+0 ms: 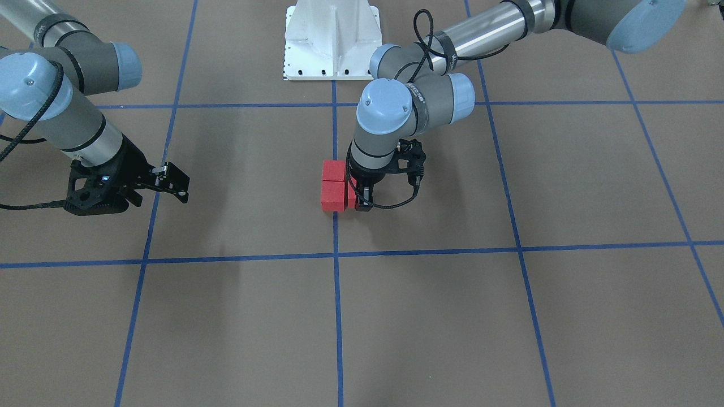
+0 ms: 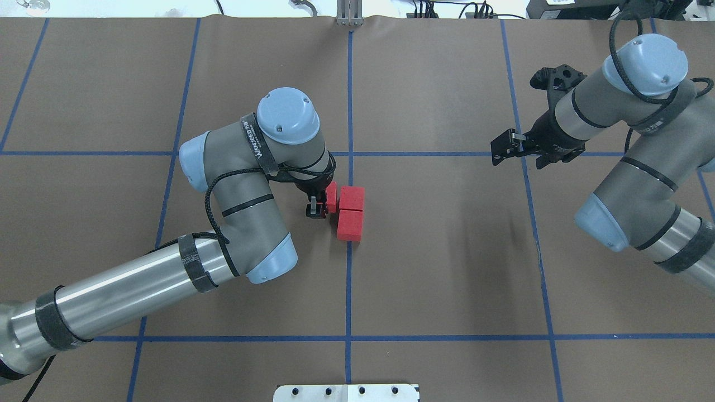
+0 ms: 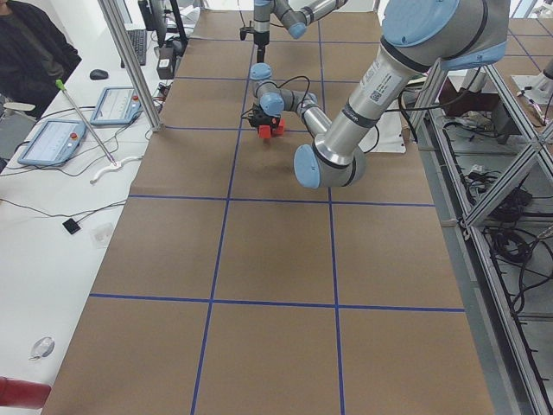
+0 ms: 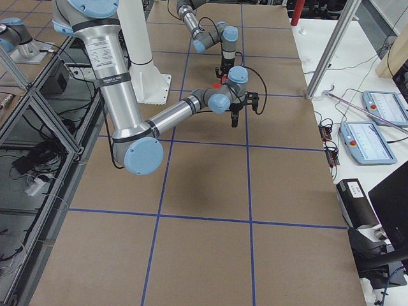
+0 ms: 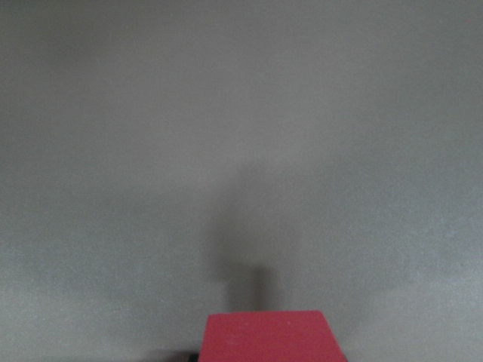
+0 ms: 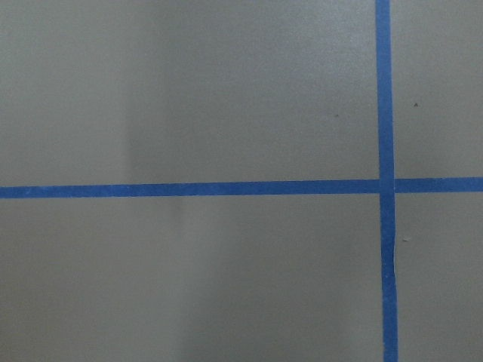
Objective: Form red blocks into L shape at center
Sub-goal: 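Lower and press the held cube against the farther cube's side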
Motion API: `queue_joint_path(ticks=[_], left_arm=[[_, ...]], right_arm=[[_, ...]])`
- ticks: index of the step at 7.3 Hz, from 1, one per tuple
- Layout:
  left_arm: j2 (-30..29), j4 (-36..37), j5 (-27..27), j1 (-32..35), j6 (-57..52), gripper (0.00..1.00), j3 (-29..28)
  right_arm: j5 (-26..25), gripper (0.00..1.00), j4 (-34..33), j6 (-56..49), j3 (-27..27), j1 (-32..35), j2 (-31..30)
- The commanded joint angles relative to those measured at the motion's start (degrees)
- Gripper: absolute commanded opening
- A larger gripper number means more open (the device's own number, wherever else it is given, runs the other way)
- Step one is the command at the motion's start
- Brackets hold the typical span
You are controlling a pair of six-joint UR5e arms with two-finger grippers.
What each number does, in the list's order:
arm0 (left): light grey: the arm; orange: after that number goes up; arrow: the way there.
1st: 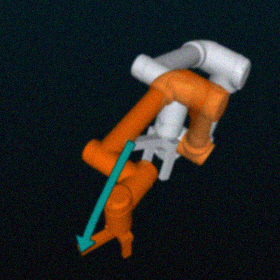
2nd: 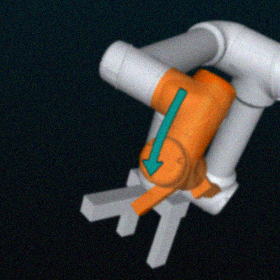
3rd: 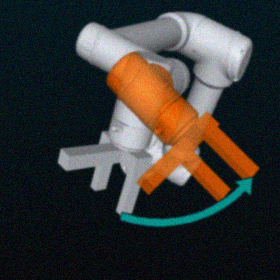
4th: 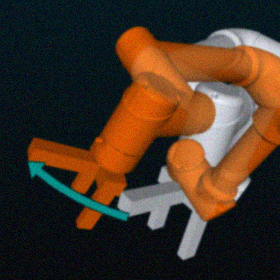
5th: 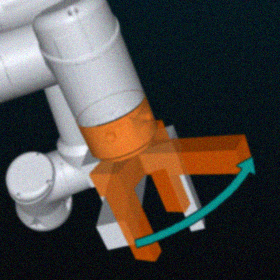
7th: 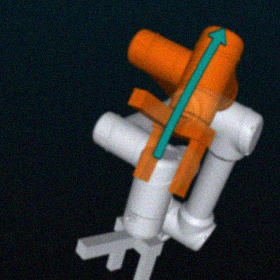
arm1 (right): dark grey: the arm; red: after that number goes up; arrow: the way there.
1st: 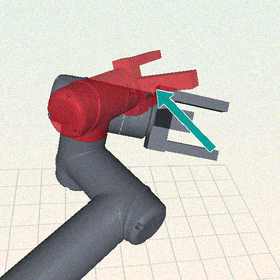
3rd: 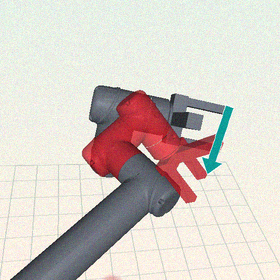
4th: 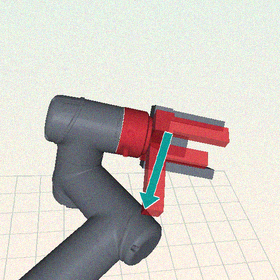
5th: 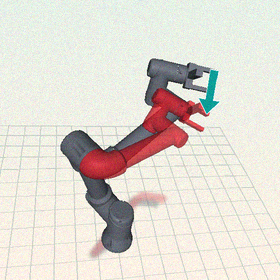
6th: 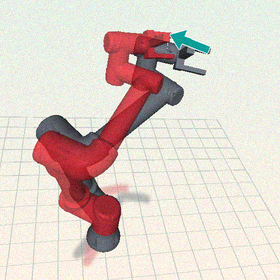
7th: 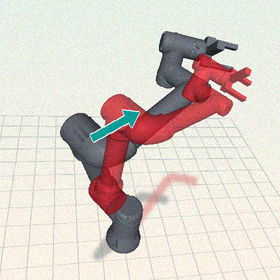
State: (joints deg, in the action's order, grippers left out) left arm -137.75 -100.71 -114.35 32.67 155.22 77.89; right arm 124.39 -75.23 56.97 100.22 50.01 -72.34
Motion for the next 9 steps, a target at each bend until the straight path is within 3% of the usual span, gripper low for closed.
queue_joint_path(ticks=[1,9], left_arm=[[0.02,-0.01,0.0,-0.06,-0.09,0.0,-0.19],[-0.07,-1.86,0.0,-0.15,-0.71,0.0,-2.04]], right_arm=[[-0.03,0.99,0.0,-0.01,0.06,0.0,0.0],[-0.03,0.99,0.0,0.16,0.5,0.09,-0.26]])
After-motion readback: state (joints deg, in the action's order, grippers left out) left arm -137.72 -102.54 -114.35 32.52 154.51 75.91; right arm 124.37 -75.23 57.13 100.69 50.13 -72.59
